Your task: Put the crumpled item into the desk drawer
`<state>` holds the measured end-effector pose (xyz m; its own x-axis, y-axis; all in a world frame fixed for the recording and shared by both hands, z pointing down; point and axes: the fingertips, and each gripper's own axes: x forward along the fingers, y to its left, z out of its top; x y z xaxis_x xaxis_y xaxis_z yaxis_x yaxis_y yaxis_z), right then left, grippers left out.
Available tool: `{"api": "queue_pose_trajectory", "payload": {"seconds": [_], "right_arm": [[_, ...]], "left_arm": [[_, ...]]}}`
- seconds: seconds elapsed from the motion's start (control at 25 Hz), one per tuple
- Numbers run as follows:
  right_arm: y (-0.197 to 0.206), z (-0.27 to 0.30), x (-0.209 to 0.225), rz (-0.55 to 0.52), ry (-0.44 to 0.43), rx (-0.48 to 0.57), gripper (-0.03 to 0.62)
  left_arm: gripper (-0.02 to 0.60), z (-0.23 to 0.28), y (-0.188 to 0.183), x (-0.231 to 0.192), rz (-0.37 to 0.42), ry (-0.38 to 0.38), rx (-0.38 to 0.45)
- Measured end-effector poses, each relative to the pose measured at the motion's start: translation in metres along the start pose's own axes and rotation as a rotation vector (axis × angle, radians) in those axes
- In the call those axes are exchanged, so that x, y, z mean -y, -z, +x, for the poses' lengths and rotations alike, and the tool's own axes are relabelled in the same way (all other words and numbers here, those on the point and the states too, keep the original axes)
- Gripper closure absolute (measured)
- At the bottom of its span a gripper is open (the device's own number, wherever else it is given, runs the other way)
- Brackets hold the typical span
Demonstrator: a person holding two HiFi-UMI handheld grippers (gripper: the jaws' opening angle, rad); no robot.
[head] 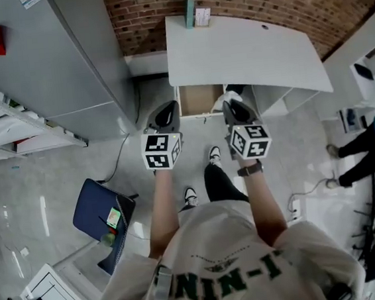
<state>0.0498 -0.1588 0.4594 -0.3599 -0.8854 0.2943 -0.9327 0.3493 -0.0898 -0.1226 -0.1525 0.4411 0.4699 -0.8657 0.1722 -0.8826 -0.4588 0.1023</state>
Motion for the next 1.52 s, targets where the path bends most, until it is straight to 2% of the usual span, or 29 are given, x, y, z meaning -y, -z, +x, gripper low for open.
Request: {"api": "queue_pose_trajectory", "payload": {"seconds": [0.44,0.88,1.08,1.52], "right_arm": [[0.023,0.052,0.009,0.018,-0.045,-0.081,0.545],[0.066,0.093,0.044,0.066,-0.056,-0.205,0.545],[0.089,0.109,0.05,0.091,-0.078,-0.265,0.545],[0.14,0.146,0.071,0.152,-0.058,-0.369,0.545]], "left_arm": [[0.583,0.044,0.027,-0.012,-0.024,0.013,-0.05],[0.583,0.105,0.066,-0.002,-0.061,0.046,-0.136],[0.583,0.126,0.082,-0.005,-0.084,0.04,-0.167],[0.583,0.159,0.133,-0.011,-0.134,0.037,-0.249]]}}
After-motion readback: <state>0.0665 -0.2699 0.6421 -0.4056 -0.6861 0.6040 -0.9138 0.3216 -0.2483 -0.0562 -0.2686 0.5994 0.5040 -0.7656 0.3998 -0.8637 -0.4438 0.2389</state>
